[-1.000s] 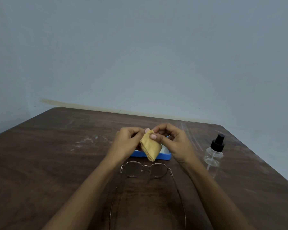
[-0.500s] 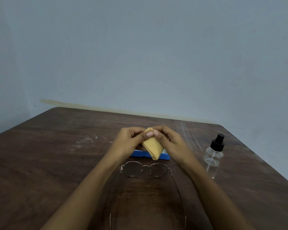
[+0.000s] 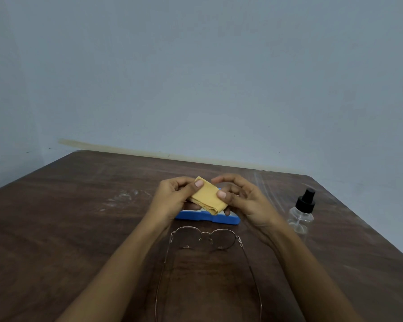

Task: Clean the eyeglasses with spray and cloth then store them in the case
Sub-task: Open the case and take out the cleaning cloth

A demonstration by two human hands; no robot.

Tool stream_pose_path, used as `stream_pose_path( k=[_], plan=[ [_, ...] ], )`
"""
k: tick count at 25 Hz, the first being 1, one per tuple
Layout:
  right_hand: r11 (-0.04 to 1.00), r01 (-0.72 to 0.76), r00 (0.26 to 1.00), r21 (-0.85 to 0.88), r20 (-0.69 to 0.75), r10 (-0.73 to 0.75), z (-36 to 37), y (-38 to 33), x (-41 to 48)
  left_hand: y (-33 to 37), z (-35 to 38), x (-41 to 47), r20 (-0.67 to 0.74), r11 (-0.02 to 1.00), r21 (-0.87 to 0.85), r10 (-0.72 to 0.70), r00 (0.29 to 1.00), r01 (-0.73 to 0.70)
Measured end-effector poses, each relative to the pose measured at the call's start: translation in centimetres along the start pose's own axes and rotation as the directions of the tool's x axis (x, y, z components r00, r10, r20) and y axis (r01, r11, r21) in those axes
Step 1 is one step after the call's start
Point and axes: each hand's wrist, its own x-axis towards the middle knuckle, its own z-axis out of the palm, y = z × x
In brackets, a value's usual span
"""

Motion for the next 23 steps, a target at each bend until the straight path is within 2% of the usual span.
stream_pose_path(
  k=[2, 5, 12, 15, 18, 20, 23],
  plan=[
    [0.995, -0.024, 0.998, 0.1, 0.056, 0.018, -0.3, -0.1, -0.2, 0.0, -0.1, 0.0, 0.021, 0.997, -0.068, -0.031, 0.999, 0.032],
    [0.988, -0.033, 0.991, 0.15, 0.131, 0.013, -0.5, -0.2, -0.5, 0.1, -0.1, 0.0, 0.044, 0.986, -0.146, -0.08, 0.996, 0.086],
    [0.993, 0.111, 0.99, -0.044, 0.087, -0.107, 0.2, -0.2, -0.2, 0.2, -0.2, 0.0, 0.047, 0.967, -0.214, -0.133, 0.99, 0.14],
    [0.974, 0.196, 0.981, -0.116, 0.024, -0.195, 0.4, -0.3, -0.1, 0.2, -0.2, -0.1, 0.047, 0.955, -0.257, -0.142, 0.989, 0.15],
    [0.965, 0.223, 0.966, -0.138, -0.104, -0.238, 0.7, -0.3, 0.0, 0.1, -0.1, -0.2, 0.089, 0.954, -0.27, -0.109, 0.99, 0.129],
    [0.98, 0.2, 0.958, -0.024, -0.206, -0.2, 0.8, -0.1, 0.1, 0.0, -0.1, -0.3, 0.125, 0.966, -0.232, -0.085, 0.989, 0.112],
    [0.979, 0.131, 0.935, 0.159, -0.347, -0.069, 0.4, -0.1, 0.4, -0.1, -0.5, -0.2, 0.084, 0.999, -0.016, -0.036, 0.996, 0.037]
  ],
)
